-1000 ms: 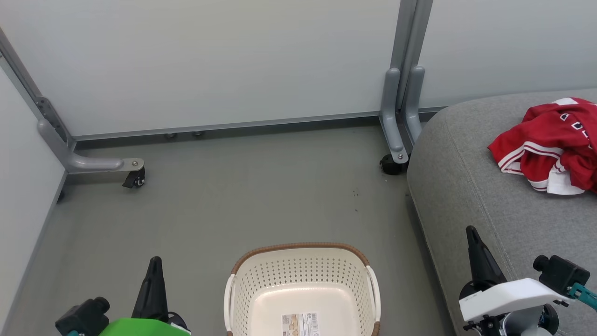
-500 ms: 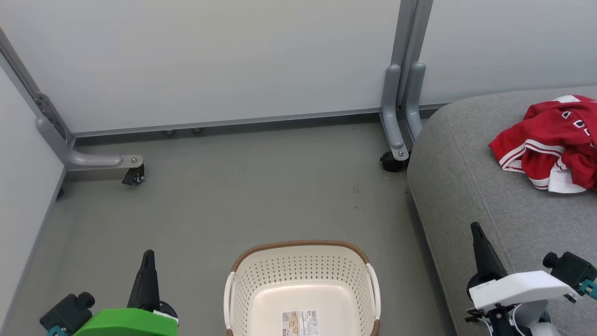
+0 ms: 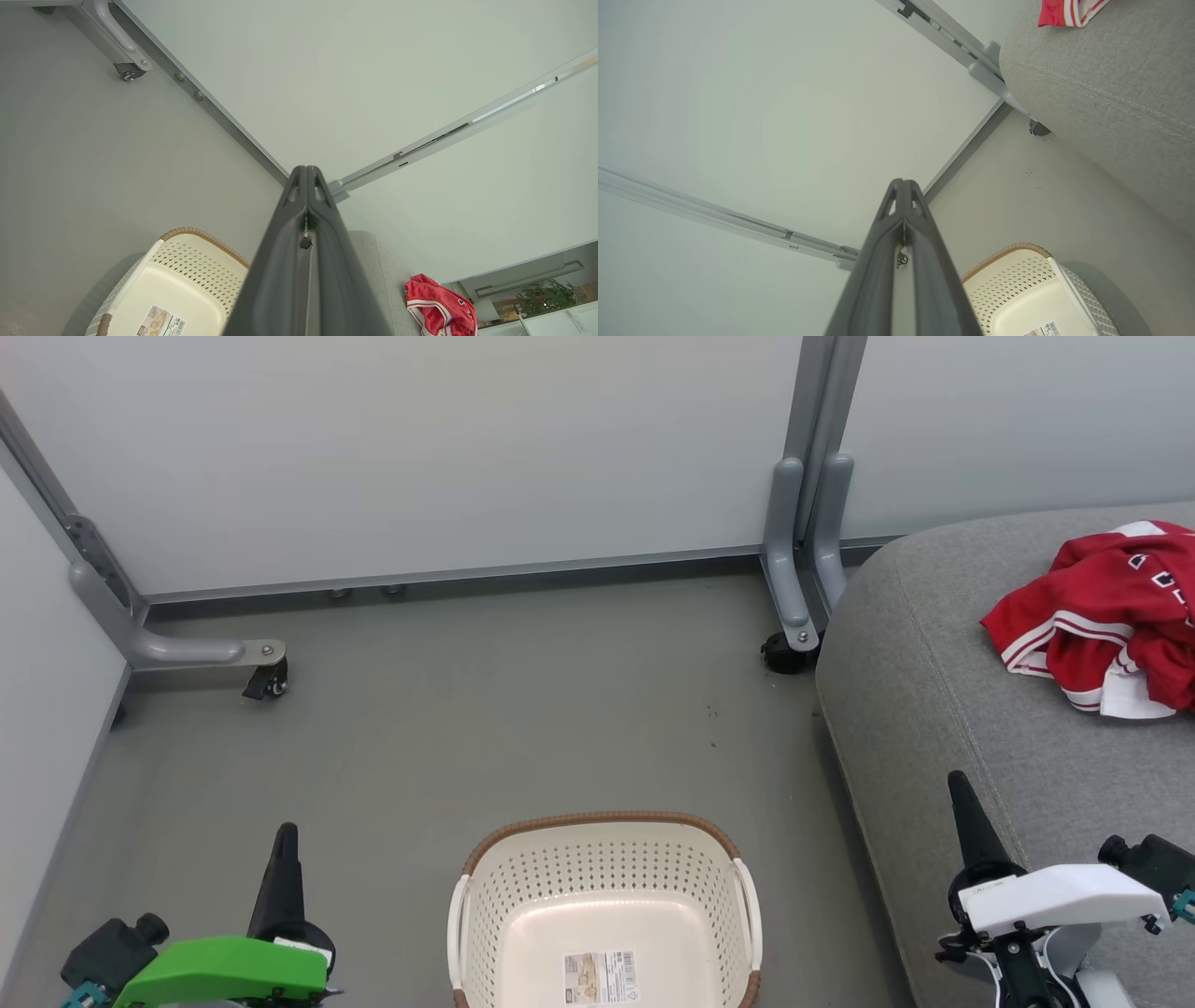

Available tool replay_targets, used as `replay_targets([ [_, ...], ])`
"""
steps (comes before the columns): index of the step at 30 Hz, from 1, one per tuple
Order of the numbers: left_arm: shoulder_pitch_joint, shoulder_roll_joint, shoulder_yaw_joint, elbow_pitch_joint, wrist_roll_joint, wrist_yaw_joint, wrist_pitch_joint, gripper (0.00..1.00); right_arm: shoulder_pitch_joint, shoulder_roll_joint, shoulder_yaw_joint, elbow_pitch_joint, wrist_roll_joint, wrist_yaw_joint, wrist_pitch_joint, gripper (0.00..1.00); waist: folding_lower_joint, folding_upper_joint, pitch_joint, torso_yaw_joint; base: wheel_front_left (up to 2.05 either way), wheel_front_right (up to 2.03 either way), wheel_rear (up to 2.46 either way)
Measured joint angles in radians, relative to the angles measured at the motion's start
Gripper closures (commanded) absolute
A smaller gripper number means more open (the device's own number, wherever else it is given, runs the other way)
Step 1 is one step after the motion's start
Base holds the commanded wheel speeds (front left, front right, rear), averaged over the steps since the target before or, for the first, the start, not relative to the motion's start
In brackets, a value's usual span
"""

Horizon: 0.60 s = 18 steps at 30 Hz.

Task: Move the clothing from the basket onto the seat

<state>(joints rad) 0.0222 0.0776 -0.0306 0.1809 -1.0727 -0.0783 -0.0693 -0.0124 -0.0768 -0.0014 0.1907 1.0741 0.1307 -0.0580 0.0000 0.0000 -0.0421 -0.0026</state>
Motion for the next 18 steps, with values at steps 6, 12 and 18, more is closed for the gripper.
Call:
replay_targets([
  [6, -0.017, 0.000, 0.011, 0.009, -0.066, -0.005, 0.017, 1.00, -0.014, 0.000, -0.009, 0.006, 0.064, 0.000, 0.015, 1.00, 0.0000, 0.0000, 0.004, 0.000, 0.00, 0.00, 0.00],
  [12, -0.029, 0.001, 0.023, 0.015, -0.128, -0.010, 0.033, 1.00, -0.018, 0.000, -0.018, 0.012, 0.124, 0.000, 0.032, 1.00, 0.0000, 0.0000, 0.008, 0.000, 0.00, 0.00, 0.00],
  [18, -0.039, 0.001, 0.032, 0.020, -0.188, -0.016, 0.050, 1.00, -0.032, 0.001, -0.026, 0.017, 0.184, 0.000, 0.048, 1.00, 0.0000, 0.0000, 0.012, 0.001, 0.00, 0.00, 0.00],
])
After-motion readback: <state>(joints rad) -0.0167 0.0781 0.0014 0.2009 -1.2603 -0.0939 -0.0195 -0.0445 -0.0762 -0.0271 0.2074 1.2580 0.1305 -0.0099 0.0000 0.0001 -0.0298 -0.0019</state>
